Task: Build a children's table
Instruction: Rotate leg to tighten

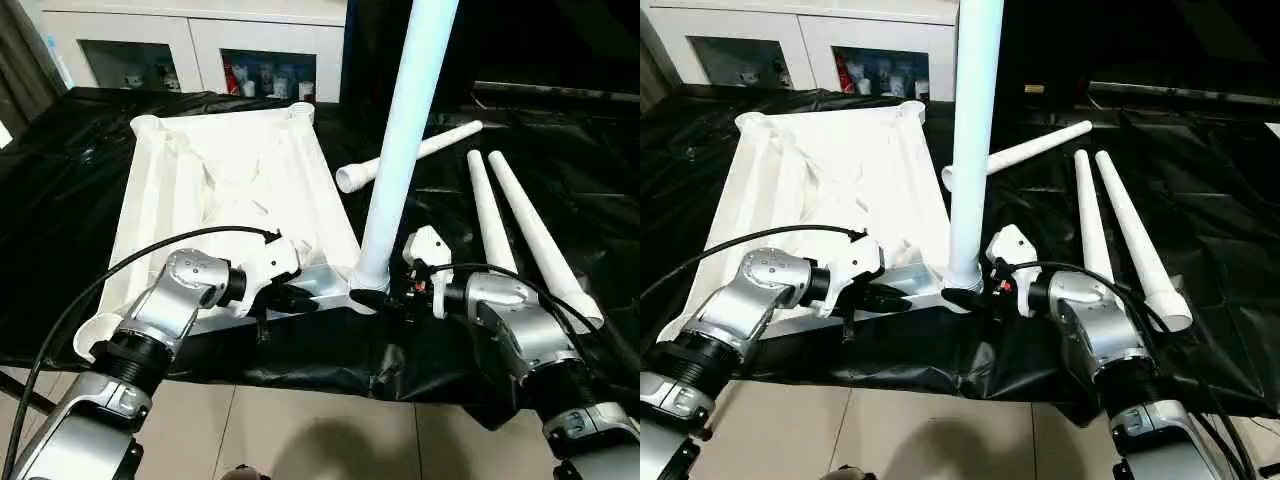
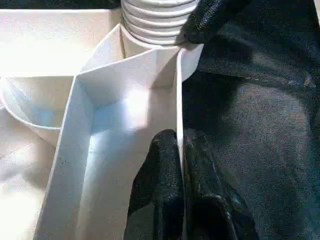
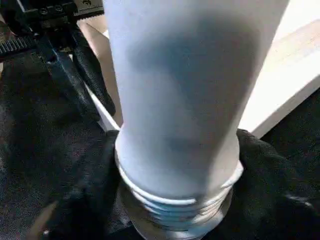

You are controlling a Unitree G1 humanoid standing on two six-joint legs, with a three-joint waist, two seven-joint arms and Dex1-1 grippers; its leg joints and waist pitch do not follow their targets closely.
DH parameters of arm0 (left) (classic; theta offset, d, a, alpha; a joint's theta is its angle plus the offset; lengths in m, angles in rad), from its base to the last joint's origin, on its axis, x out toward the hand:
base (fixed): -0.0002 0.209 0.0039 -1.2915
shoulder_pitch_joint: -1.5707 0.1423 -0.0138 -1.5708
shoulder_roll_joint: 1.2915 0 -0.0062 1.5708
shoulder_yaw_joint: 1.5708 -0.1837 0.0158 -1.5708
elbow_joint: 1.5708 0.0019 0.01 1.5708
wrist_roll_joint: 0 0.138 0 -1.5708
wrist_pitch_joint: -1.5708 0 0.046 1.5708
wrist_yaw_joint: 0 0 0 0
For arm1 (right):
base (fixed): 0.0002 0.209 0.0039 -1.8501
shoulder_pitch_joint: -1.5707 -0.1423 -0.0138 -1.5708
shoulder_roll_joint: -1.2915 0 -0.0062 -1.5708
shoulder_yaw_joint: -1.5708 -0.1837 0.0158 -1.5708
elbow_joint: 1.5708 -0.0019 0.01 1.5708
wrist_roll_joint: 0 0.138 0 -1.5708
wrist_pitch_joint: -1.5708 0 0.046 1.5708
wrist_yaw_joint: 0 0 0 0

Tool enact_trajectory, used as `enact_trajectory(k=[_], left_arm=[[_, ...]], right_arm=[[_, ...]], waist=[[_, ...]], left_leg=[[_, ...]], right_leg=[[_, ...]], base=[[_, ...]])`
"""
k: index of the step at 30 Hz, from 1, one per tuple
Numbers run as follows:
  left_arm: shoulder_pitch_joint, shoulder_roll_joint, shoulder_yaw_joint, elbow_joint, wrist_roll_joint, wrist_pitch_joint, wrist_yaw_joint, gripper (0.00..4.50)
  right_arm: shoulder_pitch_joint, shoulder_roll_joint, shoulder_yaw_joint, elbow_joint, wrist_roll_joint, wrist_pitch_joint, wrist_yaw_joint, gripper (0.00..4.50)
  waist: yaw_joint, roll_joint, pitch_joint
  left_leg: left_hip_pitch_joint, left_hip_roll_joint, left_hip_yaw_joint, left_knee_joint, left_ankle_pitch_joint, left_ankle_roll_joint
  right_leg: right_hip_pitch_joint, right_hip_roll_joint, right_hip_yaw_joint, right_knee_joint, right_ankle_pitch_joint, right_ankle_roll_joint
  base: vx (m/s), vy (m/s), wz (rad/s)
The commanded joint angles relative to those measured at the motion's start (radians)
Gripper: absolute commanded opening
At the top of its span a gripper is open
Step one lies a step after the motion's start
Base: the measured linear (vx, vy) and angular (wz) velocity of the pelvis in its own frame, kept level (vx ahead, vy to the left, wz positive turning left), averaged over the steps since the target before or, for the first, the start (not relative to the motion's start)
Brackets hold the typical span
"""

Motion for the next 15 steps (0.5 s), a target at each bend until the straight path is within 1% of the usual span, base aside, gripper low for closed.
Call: enact_trajectory(k=[1,5,7,8,9,10,12,13,14,15], left_arm=[[0.003,-0.030,0.018,-0.019,-0.055,-0.043,-0.024,0.00],[-0.002,-0.035,0.018,-0.001,-0.044,-0.044,-0.004,0.00],[-0.009,-0.044,0.020,0.018,-0.033,-0.037,0.025,0.00],[-0.025,-0.061,0.023,0.053,-0.013,-0.027,0.080,0.00],[-0.036,-0.076,0.027,0.074,-0.004,-0.012,0.114,0.00],[-0.045,-0.089,0.031,0.092,0.002,-0.002,0.145,0.00],[-0.061,-0.113,0.038,0.119,0.009,0.015,0.194,0.00],[-0.070,-0.127,0.041,0.133,0.014,0.026,0.220,0.00],[-0.088,-0.157,0.038,0.162,0.029,0.043,0.274,0.00],[-0.090,-0.161,0.038,0.165,0.031,0.045,0.281,0.00]], right_arm=[[0.013,0.001,-0.002,-0.019,-0.006,-0.004,0.006,2.88],[0.018,0.019,-0.011,-0.002,-0.006,-0.007,-0.027,2.80],[0.014,0.043,-0.029,0.044,-0.019,-0.010,-0.103,2.80],[0.007,0.075,-0.051,0.099,-0.034,-0.013,-0.206,2.79],[0.004,0.097,-0.063,0.130,-0.042,-0.017,-0.271,2.79],[0.000,0.118,-0.075,0.157,-0.047,-0.016,-0.332,2.79],[-0.006,0.151,-0.093,0.195,-0.051,-0.010,-0.421,2.79],[-0.010,0.171,-0.101,0.213,-0.051,-0.007,-0.465,2.79],[-0.022,0.211,-0.115,0.252,-0.061,-0.005,-0.570,2.79],[-0.025,0.216,-0.116,0.256,-0.061,-0.004,-0.581,2.79]], waist=[[-0.002,-0.011,-0.073],[-0.003,-0.012,-0.073],[-0.006,-0.011,-0.073],[-0.009,-0.013,-0.072],[-0.010,-0.013,-0.069],[-0.011,-0.012,-0.070],[-0.012,-0.012,-0.069],[-0.012,-0.011,-0.069],[-0.015,-0.009,-0.064],[-0.017,-0.010,-0.063]], left_leg=[[0.016,0.035,-0.006,-0.053,-0.088,0.091],[0.016,0.035,-0.005,-0.052,-0.088,0.091],[0.016,0.034,-0.007,-0.054,-0.092,0.082],[0.016,0.033,-0.006,-0.053,-0.097,0.076],[0.017,0.033,-0.006,-0.056,-0.110,0.062],[0.018,0.032,-0.006,-0.056,-0.114,0.054],[0.020,0.034,-0.008,-0.060,-0.132,0.038],[0.020,0.033,-0.007,-0.060,-0.137,0.035],[0.022,0.032,-0.007,-0.063,-0.161,0.022],[0.022,0.032,-0.008,-0.065,-0.174,0.016]], right_leg=[[0.059,-0.063,0.046,-0.060,0.035,-0.259],[0.059,-0.063,0.047,-0.059,0.033,-0.258],[0.058,-0.063,0.046,-0.061,0.012,-0.255],[0.057,-0.064,0.047,-0.062,0.000,-0.255],[0.055,-0.065,0.048,-0.067,-0.032,-0.250],[0.055,-0.066,0.048,-0.067,-0.046,-0.250],[0.056,-0.066,0.047,-0.072,-0.088,-0.240],[0.055,-0.066,0.048,-0.074,-0.096,-0.236],[0.051,-0.066,0.049,-0.079,-0.135,-0.226],[0.051,-0.066,0.048,-0.082,-0.160,-0.222]], base=[[0.000,0.000,0.00],[0.000,0.000,0.00],[0.000,0.000,0.00],[0.000,0.000,0.00],[0.000,0.000,0.00],[0.000,0.000,0.00],[0.000,0.000,0.00],[0.000,0.000,0.00],[0.000,0.000,0.00],[0.000,0.000,0.00]])
